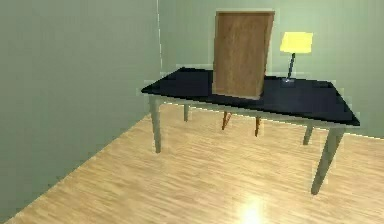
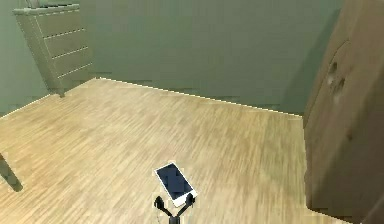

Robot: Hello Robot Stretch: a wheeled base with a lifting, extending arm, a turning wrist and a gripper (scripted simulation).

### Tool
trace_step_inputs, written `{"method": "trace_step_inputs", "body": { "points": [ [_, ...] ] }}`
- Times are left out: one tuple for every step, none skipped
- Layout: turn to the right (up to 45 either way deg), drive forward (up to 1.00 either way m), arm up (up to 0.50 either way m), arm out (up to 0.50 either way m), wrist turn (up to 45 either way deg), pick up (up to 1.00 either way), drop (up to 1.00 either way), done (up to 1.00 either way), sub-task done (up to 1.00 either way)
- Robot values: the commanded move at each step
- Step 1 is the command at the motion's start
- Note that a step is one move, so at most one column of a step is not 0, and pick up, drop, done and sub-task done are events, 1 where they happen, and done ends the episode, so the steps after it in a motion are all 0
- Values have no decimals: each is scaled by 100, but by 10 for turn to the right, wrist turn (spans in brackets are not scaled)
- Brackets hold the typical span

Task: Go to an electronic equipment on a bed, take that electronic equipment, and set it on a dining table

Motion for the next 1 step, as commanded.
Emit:
{"method": "trace_step_inputs", "body": {
  "points": [
    [0, 100, 0, 0, 0, 0, 0, 0, 0]
  ]
}}
